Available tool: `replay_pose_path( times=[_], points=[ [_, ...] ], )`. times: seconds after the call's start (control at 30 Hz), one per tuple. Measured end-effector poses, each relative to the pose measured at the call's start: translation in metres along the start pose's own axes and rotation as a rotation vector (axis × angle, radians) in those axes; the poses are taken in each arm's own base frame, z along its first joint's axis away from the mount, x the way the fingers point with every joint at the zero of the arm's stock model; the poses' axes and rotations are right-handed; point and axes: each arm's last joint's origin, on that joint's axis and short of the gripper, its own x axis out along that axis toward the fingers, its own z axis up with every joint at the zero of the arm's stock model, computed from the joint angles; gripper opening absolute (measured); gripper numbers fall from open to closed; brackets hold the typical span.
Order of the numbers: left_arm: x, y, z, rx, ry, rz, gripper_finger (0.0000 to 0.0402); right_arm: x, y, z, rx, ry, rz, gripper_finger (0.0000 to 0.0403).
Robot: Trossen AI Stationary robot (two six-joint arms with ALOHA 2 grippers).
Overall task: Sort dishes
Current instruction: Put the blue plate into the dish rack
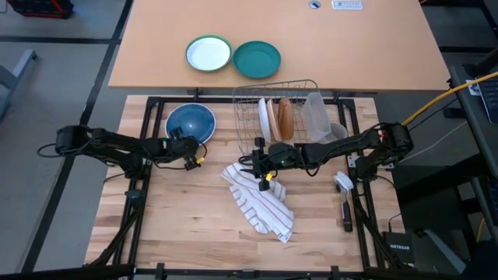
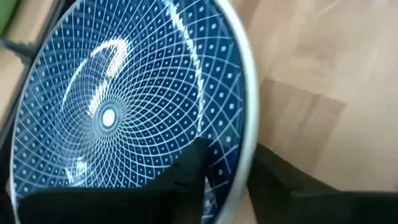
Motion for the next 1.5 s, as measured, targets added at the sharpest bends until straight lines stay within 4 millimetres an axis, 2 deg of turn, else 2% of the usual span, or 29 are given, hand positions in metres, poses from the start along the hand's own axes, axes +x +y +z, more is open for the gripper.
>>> replay_pose_path(
  times=[0.1, 0.47, 1.0, 1.3, 1.5],
  points=[
    [-0.002, 0.001, 0.002, -0.006, -0.023, 0.002, 0.0045, 0.000, 0.000, 0.000, 0.000, 0.001, 0.000, 0.0136],
    [-0.020, -0.013, 0.008, -0.043, -0.107, -0.169, 0.0002, 0.000, 0.000, 0.000, 0.000, 0.002, 0.000, 0.0136],
    [-0.039, -0.039, 0.007, -0.187, -0.129, -0.413, 0.0001, 0.000, 0.000, 0.000, -0.001, 0.002, 0.000, 0.0136],
    [-0.055, -0.036, 0.032, -0.173, -0.215, -0.414, 0.0001, 0.000, 0.000, 0.000, 0.000, 0.001, 0.000, 0.0136],
    [-0.061, -0.021, 0.044, -0.168, -0.238, -0.183, 0.0001, -0.001, 0.006, 0.003, -0.010, -0.010, 0.007, 0.0136]
  ],
)
